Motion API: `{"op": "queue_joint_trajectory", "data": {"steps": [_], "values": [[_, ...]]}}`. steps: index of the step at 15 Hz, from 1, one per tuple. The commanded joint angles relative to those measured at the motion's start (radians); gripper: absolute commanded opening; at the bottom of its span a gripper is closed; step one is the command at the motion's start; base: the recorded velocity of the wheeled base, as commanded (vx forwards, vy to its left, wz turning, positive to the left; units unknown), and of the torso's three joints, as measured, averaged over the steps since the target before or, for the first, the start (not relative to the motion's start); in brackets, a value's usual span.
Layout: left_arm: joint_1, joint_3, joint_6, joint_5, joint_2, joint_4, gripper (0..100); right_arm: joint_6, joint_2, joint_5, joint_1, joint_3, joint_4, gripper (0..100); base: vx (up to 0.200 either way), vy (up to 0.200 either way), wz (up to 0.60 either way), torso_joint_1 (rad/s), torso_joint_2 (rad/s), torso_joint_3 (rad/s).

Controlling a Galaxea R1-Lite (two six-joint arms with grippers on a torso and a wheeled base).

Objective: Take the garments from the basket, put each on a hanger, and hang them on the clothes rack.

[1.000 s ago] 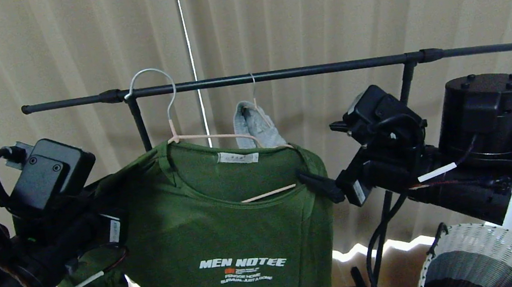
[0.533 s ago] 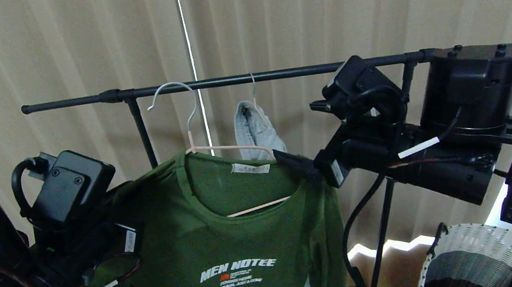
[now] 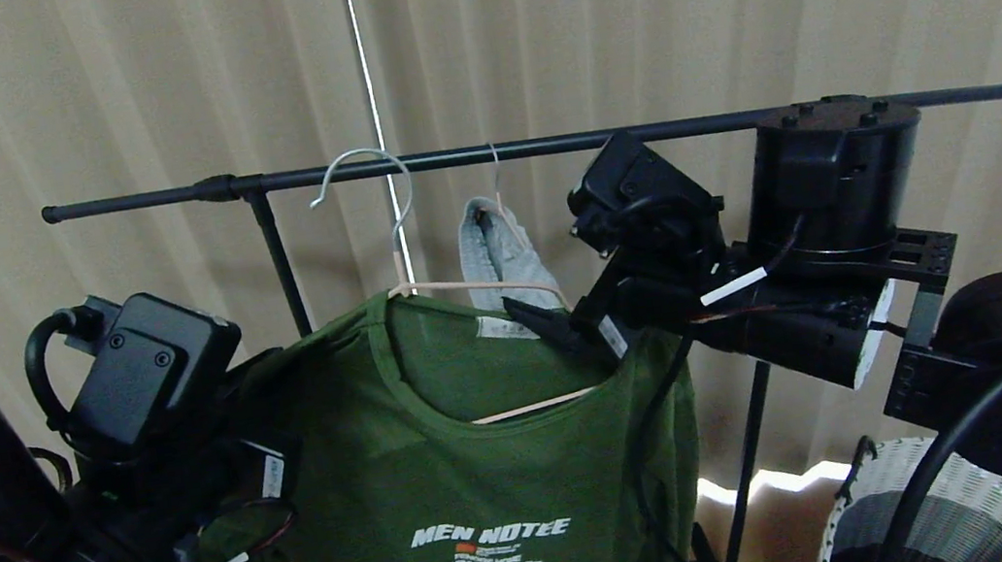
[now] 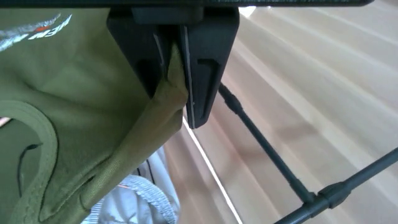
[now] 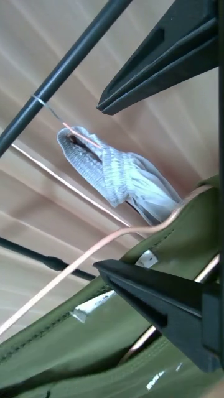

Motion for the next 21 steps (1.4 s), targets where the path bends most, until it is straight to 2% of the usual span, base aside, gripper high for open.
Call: {"op": "queue_joint_trajectory", "data": {"steps": [1,4,5,17,18,21], "values": [[-0.021,-0.002,0.002,0.0,0.003,0.0,0,-0.011,0.027,0.0,0.013,-0.018,0.0,100,0.0,0.0,0.0,0.0,0.0,0.0],[-0.024,-0.005,0.002,0.0,0.006,0.0,0,-0.026,0.03,0.0,0.022,-0.018,0.0,100,0.0,0.0,0.0,0.0,0.0,0.0],[-0.024,-0.005,0.002,0.0,0.006,0.0,0,-0.026,0.03,0.0,0.022,-0.018,0.0,0,0.0,0.0,0.0,0.0,0.0,0.0],[-0.021,0.003,-0.001,0.003,0.008,0.0,0,-0.026,0.025,0.0,0.024,-0.012,-0.008,0,0.0,0.0,0.0,0.0,0.0,0.0],[-0.019,0.009,-0.001,0.003,0.008,0.0,100,-0.024,0.021,0.0,0.024,-0.01,-0.008,0,0.0,0.0,0.0,0.0,0.0,0.0],[-0.021,0.017,-0.006,0.003,0.002,0.0,100,-0.024,0.008,-0.006,0.024,-0.003,-0.008,0,0.0,0.0,0.0,0.0,0.0,0.0]]}}
